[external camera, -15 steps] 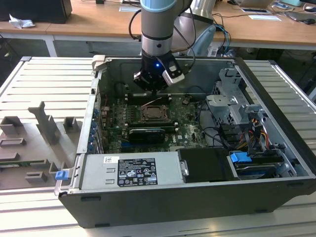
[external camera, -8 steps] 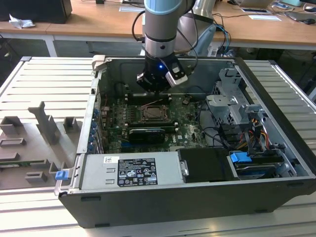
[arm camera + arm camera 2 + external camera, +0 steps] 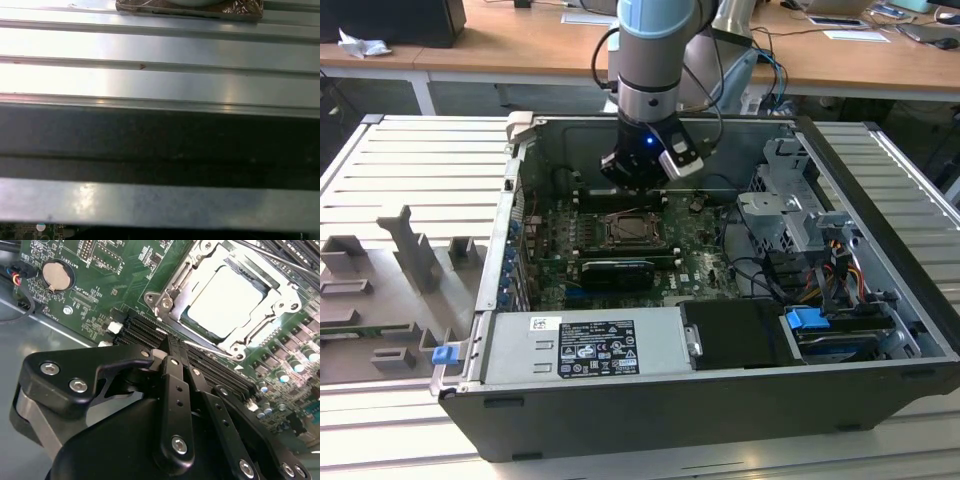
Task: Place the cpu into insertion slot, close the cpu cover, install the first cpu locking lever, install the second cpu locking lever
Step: 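Install the first cpu locking lever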
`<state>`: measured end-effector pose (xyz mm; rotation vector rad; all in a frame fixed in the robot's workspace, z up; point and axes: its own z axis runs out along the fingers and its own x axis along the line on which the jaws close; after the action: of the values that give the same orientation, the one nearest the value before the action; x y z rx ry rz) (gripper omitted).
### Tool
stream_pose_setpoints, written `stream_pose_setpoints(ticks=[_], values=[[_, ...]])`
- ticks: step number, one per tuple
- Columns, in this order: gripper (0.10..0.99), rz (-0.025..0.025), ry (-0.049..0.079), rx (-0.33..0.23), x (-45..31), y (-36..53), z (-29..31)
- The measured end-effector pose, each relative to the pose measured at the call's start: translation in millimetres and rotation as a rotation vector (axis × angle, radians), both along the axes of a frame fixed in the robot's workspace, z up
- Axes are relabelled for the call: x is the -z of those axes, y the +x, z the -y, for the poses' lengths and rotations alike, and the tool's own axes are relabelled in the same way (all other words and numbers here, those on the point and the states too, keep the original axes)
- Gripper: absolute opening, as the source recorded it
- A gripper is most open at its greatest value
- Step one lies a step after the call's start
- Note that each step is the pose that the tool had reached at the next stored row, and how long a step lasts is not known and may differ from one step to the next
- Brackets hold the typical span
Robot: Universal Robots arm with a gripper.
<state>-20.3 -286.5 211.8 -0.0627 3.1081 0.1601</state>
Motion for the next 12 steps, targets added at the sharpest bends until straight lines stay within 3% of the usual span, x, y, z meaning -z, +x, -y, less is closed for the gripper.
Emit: stream_pose_setpoints(ticks=[12], values=[[0.106, -0.0002, 0.000, 0.000, 9.1, 1.2, 0.0]])
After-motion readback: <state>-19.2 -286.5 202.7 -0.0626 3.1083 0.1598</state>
